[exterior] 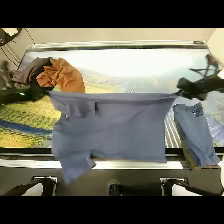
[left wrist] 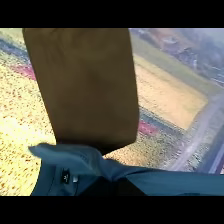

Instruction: Fold the shirts.

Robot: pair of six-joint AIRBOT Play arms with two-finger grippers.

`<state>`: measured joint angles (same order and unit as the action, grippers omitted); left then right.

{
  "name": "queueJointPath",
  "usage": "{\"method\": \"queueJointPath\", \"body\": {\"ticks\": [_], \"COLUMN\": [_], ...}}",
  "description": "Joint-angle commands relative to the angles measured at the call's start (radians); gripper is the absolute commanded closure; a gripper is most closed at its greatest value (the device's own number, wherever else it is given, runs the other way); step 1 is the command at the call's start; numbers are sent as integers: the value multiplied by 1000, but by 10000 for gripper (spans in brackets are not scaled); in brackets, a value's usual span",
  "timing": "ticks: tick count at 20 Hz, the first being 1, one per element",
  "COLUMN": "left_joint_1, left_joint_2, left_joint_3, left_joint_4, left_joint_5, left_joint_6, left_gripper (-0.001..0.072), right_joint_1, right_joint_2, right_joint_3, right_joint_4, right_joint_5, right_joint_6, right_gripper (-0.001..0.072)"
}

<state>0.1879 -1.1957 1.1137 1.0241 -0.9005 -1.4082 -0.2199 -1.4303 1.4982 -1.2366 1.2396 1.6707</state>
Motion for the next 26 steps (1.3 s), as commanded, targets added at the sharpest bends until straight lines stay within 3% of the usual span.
{"method": "queueJointPath", "body": {"ticks": [1,4,7,10,11,15,18,24,25,26], "left_joint_1": [-25,-27,-27,-6,9,44,40,35,31,31], "left_joint_2": [-156,-227,-282,-273,-259,-266,-289,-293,-292,-291], "left_joint_3": [-42,41,88,89,89,72,28,-9,-9,-8], "left_joint_4": [-48,-83,-109,-104,-85,35,80,72,50,26], "left_joint_5": [228,350,340,200,115,-293,-357,-368,-367,-368], "left_joint_6": [37,37,37,77,112,106,37,-17,-17,-17], "left_gripper": [686,685,685,685,685,685,685,679,576,355], "right_joint_1": [6,51,78,59,43,28,38,38,37,37], "right_joint_2": [-148,-188,-232,-227,-212,-200,-241,-256,-256,-253], "right_joint_3": [-22,-23,-23,-20,-20,-29,-43,-43,-43,-43], "right_joint_4": [252,267,245,150,115,-16,-29,-23,-17,0], "right_joint_5": [-303,-531,-584,-484,-415,-53,32,41,41,41], "right_joint_6": [0,-24,-34,-35,-36,-37,-37,-25,-25,-25], "right_gripper": [672,671,671,670,670,670,670,668,626,471]}}
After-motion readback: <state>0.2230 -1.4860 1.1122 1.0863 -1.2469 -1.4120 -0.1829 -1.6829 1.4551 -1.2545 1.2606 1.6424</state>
